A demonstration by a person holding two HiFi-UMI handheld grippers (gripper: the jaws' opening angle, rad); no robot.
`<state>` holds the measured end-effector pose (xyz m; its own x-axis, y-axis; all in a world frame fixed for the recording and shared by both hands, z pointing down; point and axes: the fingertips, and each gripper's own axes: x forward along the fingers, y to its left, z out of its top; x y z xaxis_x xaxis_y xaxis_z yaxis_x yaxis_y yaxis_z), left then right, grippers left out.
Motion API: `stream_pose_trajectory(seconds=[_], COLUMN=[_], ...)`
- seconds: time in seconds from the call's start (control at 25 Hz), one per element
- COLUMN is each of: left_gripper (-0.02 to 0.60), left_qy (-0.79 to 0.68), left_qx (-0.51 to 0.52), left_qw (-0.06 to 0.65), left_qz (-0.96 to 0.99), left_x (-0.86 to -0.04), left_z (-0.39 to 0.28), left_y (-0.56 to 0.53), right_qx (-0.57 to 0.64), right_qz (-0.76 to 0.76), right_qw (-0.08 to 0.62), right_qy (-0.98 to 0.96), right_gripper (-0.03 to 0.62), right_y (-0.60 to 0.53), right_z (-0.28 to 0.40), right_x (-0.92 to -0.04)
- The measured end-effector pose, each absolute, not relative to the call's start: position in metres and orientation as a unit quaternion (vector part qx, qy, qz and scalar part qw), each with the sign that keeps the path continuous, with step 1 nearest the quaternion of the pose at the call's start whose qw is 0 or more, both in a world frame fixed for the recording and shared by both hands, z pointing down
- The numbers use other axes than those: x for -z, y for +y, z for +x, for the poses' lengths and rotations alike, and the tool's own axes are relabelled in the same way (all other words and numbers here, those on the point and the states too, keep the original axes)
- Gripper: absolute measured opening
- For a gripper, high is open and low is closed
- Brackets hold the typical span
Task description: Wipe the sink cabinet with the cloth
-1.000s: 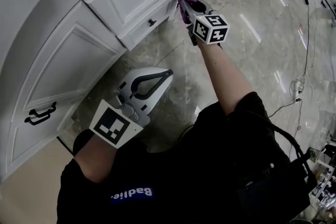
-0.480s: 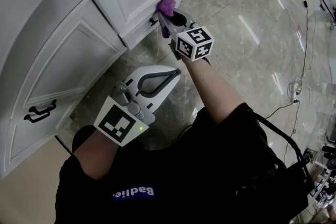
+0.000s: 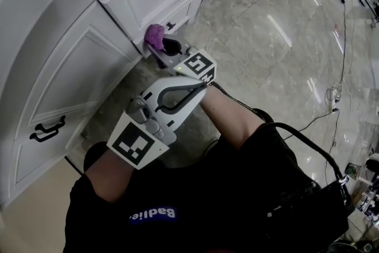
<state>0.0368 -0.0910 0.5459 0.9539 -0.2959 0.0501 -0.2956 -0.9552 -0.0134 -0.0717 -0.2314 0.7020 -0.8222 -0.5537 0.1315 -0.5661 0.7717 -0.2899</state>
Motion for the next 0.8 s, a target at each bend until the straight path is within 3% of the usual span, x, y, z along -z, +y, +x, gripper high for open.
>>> stream_pose_trajectory(seconds=[0.36,0.8], left_gripper=[0.000,0.000], left_qy=[0.132,0.176], left_qx=[0.035,0.058], left_qw=[0.010,-0.002], left_qz=[-0.991,-0.983], left_x=[-0.538,-0.548], left_z=[0.023,-0.013], left_y=[-0.072,-0.086], right_qx=[-0.137,-0.124], right_qz=[0.229,0.419], right_qw=[0.036,0.044], right_qy=[-0.963,-0.899], right_gripper=[0.055,0.055], right_y=[-0.201,-0.308], right_z=[-0.091,0.071], right_x=[-0.696,-0.697])
